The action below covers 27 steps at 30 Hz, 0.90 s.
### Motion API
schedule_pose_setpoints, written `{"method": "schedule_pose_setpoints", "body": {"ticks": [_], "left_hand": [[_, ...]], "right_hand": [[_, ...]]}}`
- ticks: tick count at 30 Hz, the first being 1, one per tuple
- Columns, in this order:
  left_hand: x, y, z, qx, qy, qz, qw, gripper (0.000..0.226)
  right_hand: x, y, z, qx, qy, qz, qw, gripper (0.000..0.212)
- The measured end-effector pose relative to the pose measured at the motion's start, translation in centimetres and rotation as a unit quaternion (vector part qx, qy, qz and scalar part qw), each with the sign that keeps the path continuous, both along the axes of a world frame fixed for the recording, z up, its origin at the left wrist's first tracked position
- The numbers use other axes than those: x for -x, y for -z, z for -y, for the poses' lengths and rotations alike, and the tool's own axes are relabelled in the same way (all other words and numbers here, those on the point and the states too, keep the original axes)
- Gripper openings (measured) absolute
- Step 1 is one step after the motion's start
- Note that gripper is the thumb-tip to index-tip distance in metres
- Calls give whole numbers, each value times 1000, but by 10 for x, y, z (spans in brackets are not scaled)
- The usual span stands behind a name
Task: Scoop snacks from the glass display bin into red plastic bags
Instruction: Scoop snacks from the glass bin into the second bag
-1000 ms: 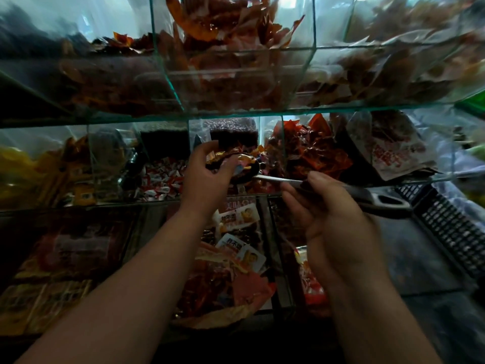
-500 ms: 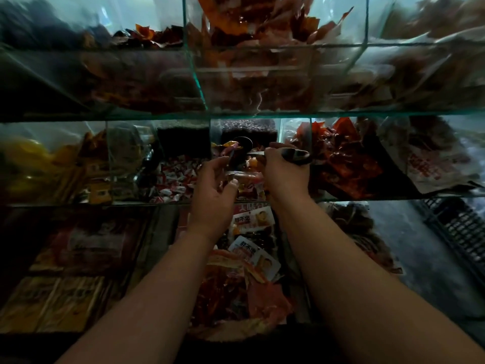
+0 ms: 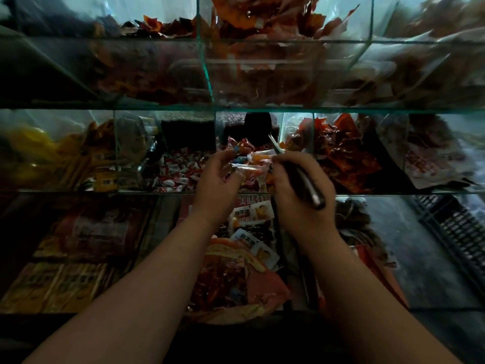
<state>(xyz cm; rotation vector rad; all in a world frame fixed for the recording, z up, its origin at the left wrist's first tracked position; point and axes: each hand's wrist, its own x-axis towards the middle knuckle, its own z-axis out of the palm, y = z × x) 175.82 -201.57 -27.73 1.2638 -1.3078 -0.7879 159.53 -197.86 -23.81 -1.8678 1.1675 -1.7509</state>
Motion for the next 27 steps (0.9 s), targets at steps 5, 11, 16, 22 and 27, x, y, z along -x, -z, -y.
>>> {"method": "schedule_pose_setpoints", "body": {"ticks": [5, 11, 16, 22, 27], "left_hand": [[-6, -15, -29, -1, -38, 14, 999, 25], [-7, -24, -79, -14, -76, 89, 993, 31], [-14, -17, -136, -16, -74, 204, 976, 29], [-49, 15, -183, -74, -150, 299, 939, 32], [-58, 42, -188, -86, -155, 265, 948, 28]], "right_hand": [[17, -24, -73, -151, -68, 269, 949, 11], [28, -28, -138, -261, -103, 347, 895, 25], [45, -33, -158, -291, -106, 333, 890, 39], [56, -22, -173, -347, -124, 166, 915, 14], [34, 9, -161, -244, -138, -214, 936, 14]]}}
